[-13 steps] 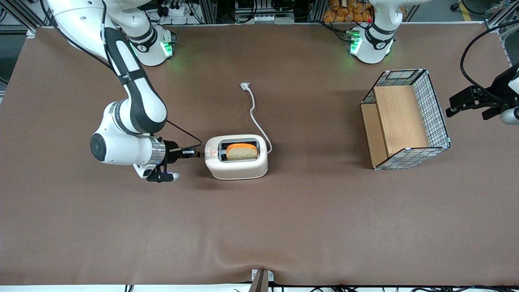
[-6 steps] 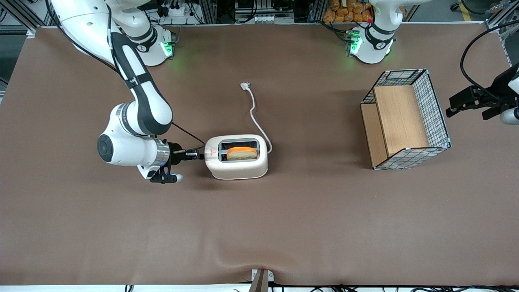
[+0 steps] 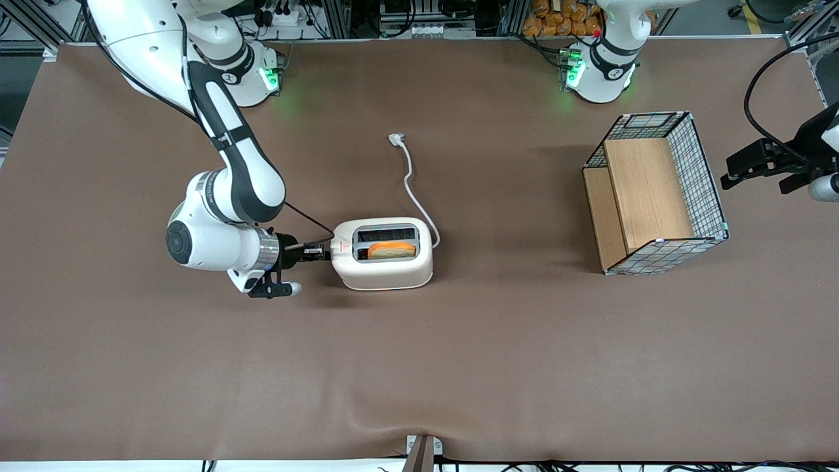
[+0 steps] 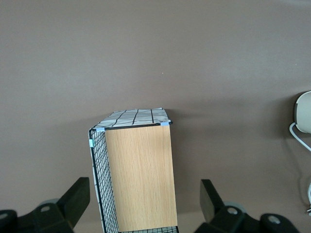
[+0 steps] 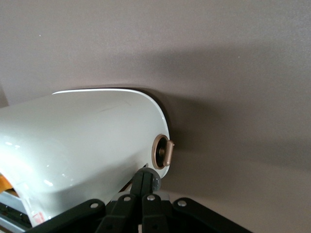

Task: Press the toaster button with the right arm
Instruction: 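Hold the toaster lever pressed down with the right gripper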

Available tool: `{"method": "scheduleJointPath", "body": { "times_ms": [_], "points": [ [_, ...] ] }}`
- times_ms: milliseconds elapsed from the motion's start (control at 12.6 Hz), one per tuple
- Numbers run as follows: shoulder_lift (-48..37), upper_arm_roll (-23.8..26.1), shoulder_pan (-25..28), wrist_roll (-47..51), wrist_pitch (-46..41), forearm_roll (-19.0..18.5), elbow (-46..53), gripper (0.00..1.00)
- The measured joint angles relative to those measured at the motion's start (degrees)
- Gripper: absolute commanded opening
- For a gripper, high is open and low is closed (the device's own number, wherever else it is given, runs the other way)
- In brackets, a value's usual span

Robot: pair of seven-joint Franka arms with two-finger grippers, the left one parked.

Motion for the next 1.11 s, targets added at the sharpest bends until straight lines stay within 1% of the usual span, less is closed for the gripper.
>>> {"method": "scheduleJointPath", "body": {
  "times_ms": [554, 792, 1109],
  "points": [
    [0.86, 0.04, 0.05, -2.24, 0.79, 0.2, 0.0, 0.0],
    [0.92, -0.23, 0.04, -3.37, 0.78, 1.52, -0.2, 0.0],
    [0.93, -0.34, 0.04, -3.82, 0.76, 2.02, -0.28, 0.0]
  ]
}}
